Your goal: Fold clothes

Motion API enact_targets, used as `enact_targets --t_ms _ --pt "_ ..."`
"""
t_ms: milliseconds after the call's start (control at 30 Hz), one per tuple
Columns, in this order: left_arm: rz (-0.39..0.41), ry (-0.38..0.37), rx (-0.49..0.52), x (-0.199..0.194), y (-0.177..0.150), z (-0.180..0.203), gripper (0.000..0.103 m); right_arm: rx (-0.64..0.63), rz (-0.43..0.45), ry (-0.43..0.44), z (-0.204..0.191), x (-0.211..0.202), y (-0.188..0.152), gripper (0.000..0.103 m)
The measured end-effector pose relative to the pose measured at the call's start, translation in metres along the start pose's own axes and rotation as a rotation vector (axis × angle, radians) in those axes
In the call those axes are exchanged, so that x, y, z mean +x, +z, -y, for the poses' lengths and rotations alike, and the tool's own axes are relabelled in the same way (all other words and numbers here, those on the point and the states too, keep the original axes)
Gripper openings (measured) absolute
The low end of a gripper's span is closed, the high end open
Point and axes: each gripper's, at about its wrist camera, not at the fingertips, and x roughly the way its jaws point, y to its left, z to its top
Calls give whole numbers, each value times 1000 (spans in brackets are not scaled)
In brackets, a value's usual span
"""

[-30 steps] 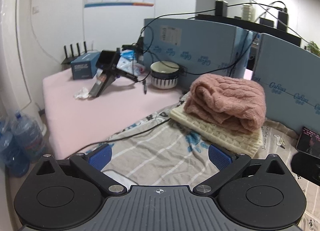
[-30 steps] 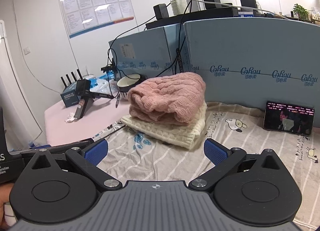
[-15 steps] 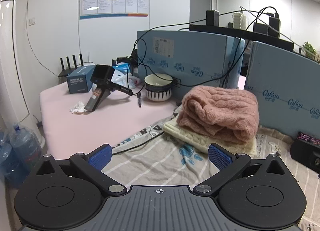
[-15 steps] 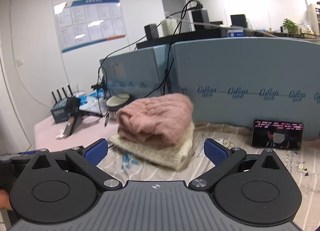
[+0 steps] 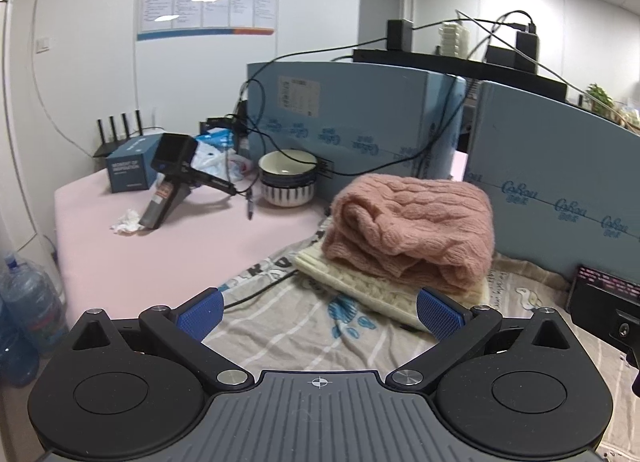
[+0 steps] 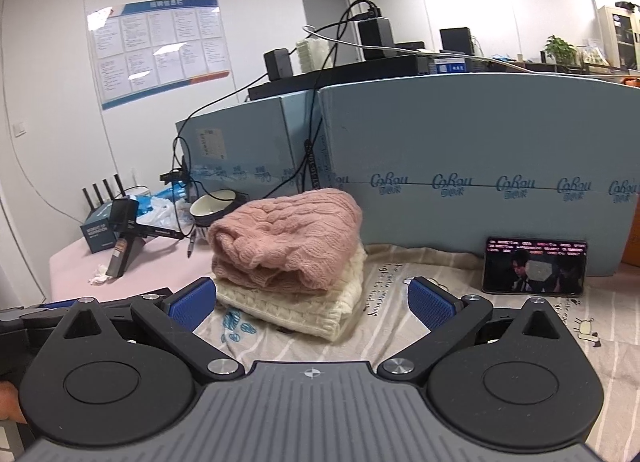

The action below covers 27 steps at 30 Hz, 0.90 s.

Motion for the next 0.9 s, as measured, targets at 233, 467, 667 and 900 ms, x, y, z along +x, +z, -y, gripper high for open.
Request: enact_targets --t_ms 233,467,667,900 --pt "-3 -38 13 4 0 3 103 5 -1 -45 1 -4 -1 103" --pt "7 -41 19 0 1 0 103 13 10 -71 0 -7 -2 103" --pt "7 -15 9 -3 1 -11 103 14 11 -61 -4 -7 -3 103" --pt "10 2 0 -5 0 -17 103 5 5 -46 -9 -8 -4 103"
